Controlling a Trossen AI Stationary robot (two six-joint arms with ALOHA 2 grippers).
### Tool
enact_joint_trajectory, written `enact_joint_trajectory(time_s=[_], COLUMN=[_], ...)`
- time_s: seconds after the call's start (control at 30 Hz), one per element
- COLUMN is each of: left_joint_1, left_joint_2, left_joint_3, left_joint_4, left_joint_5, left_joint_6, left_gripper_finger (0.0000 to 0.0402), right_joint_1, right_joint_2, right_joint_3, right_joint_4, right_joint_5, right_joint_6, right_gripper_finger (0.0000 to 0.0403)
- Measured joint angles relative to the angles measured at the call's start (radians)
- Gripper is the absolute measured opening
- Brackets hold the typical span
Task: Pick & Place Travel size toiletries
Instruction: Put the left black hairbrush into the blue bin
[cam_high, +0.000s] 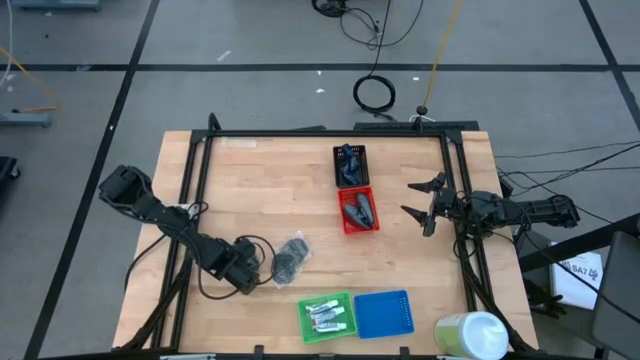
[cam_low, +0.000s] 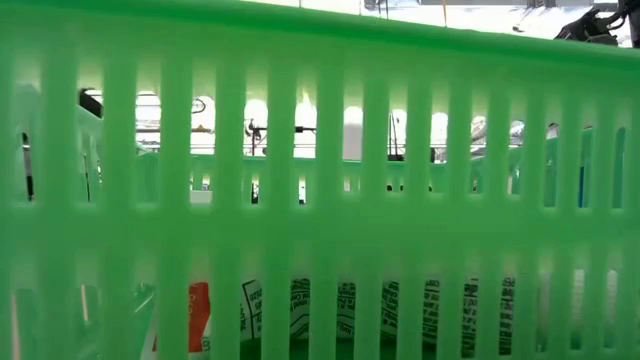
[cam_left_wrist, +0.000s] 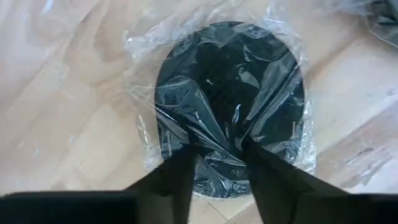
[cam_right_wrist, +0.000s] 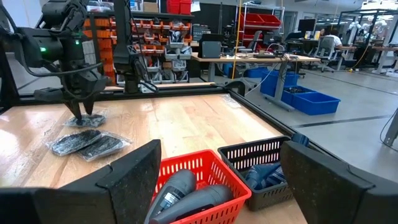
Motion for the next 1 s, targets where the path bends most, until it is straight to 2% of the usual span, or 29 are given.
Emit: enact_joint_trajectory(time_s=[0.23, 0.3, 0.5, 0.8, 0.9, 1.0], left_joint_1=[0.001, 0.001, 0.002, 0.003, 0.004, 0.023], left_joint_2=[0.001, 0.001, -0.035, -0.156, -0.175, -0.174], left_joint_3=[0.0, 0.0, 0.029, 0.145, 0.151, 0.151], left_joint_4=[0.009, 0.007, -0.022, -0.029, -0.034, -0.131], left_joint_5=[-0.041, -0.051, -0.136, -0.374, -0.355, -0.272], left_joint_6=[0.037, 0.046, 0.084, 0.238, 0.214, 0.094], left_gripper_finger=[0.0025, 0.0007, 0.0002, 0.0001, 0.0007, 0.0019], right_joint_1=[0.0, 0.0, 0.0, 0.0, 0.0, 0.0], right_joint_2=[0.0, 0.0, 0.0, 0.0, 0.0, 0.0], right_joint_3=[0.0, 0.0, 0.0, 0.0, 0.0, 0.0], right_joint_4=[0.0, 0.0, 0.0, 0.0, 0.0, 0.0], right_joint_5=[0.0, 0.0, 0.0, 0.0, 0.0, 0.0], right_joint_6=[0.0, 0.0, 0.0, 0.0, 0.0, 0.0], right_gripper_finger=[0.0318, 0.0318, 0.0318, 0.0318, 0.0318, 0.0318])
